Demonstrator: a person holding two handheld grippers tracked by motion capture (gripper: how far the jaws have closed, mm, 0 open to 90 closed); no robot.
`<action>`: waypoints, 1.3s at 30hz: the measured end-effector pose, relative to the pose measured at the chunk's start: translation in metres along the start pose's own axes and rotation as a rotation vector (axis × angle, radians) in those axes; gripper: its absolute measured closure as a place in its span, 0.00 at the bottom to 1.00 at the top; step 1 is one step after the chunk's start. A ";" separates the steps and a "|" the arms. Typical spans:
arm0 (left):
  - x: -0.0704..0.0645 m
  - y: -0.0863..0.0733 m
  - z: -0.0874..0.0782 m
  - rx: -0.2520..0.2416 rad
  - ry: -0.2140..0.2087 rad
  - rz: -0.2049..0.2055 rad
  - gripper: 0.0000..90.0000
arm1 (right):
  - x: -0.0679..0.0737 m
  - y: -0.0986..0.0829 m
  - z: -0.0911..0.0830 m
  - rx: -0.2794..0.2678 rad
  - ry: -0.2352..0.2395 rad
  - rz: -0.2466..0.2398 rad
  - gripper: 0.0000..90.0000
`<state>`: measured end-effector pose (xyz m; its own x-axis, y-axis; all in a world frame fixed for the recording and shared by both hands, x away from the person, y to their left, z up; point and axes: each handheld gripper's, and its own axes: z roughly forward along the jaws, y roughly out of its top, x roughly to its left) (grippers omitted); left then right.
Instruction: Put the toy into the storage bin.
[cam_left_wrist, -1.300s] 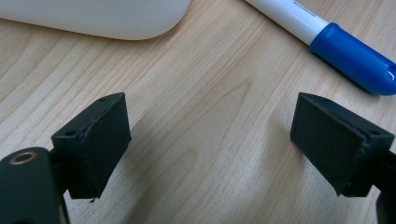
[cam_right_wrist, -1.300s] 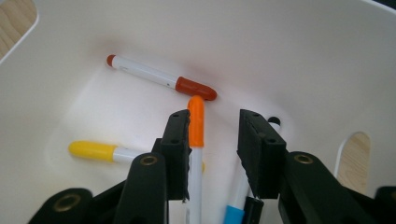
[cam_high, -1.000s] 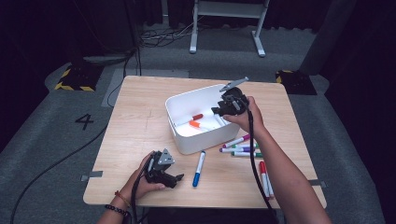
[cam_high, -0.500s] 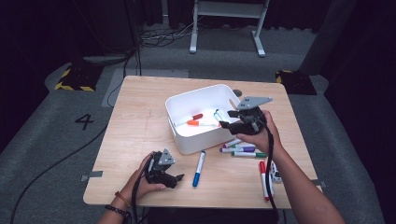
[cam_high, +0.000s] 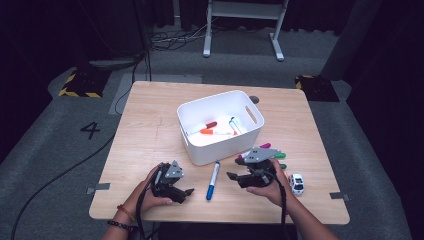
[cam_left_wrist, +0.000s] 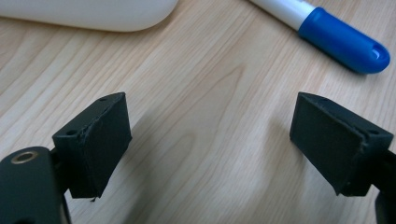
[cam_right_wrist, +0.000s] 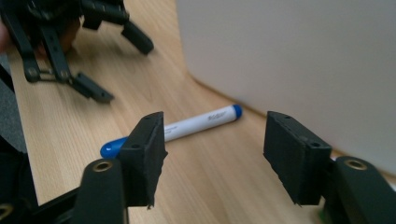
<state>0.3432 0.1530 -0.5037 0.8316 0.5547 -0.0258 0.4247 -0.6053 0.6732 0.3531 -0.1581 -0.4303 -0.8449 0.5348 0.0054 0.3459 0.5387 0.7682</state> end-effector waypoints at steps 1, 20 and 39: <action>0.002 -0.002 -0.002 -0.002 0.004 -0.008 0.14 | 0.001 -0.002 0.004 0.008 0.006 0.000 0.41; 0.018 -0.013 -0.012 -0.003 0.046 -0.050 0.14 | 0.043 -0.010 0.071 0.041 -0.043 0.056 0.27; 0.018 -0.013 -0.012 -0.002 0.046 -0.052 0.14 | 0.026 -0.039 0.051 0.125 -0.069 0.059 0.78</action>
<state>0.3483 0.1776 -0.5040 0.7911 0.6111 -0.0263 0.4657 -0.5739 0.6736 0.3382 -0.1318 -0.4922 -0.7933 0.6088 0.0010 0.4457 0.5797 0.6822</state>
